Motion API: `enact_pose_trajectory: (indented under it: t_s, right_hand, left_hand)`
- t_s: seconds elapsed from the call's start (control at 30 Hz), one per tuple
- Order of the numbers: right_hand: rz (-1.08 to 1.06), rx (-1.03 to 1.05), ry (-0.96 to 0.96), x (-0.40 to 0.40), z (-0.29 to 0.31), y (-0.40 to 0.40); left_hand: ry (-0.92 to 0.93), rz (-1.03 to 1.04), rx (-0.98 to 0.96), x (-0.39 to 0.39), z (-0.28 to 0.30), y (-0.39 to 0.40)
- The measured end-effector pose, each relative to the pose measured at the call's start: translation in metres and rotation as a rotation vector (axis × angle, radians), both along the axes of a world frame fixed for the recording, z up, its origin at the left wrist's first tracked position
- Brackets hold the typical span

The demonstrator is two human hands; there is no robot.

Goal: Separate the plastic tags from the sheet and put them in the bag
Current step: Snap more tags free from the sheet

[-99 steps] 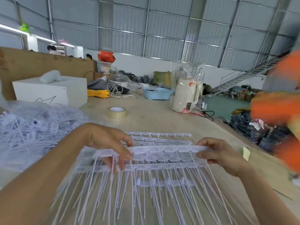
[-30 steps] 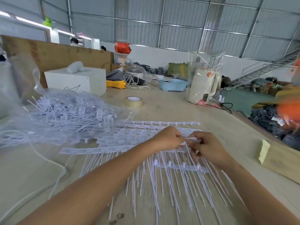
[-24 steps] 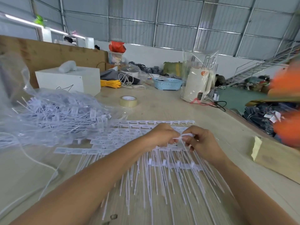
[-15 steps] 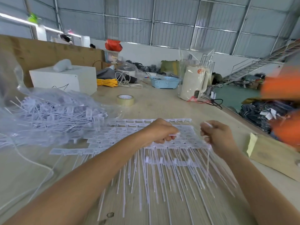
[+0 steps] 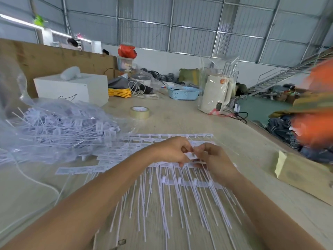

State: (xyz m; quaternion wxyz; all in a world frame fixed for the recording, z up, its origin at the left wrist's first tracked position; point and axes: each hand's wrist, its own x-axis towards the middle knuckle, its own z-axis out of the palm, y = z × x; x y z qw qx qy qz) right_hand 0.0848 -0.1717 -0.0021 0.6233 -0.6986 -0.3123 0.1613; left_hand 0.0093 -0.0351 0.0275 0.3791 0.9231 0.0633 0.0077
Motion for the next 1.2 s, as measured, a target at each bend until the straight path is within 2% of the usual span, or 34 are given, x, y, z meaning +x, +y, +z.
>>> enact_pose_trajectory:
  t_s: [0.2,0.57,0.67,0.8,1.0,1.2]
  right_hand:
    - [0.007,-0.103,-0.149,0.003,-0.001,-0.002]
    - [-0.014,-0.08,-0.238,0.002,0.008,0.007]
    - [0.05,-0.172,-0.238,0.005,0.017,0.013]
    - [0.206,-0.361,-0.206,0.018,0.026,0.016]
    - [0.303,-0.3,-0.122,0.019,0.01,0.01]
    - [0.212,-0.261,-0.259,0.012,0.008,0.01]
  left_hand:
    - [0.001,-0.005,-0.009,0.0,0.0,0.001]
    - [0.045,0.106,0.04,-0.007,0.009,0.012]
    - [0.066,0.087,-0.003,-0.008,0.011,0.015]
    - [0.03,0.115,-0.159,-0.008,0.008,0.015]
    - [0.014,0.148,0.047,-0.003,0.002,0.016]
    - [0.083,0.141,0.032,-0.004,0.003,0.016]
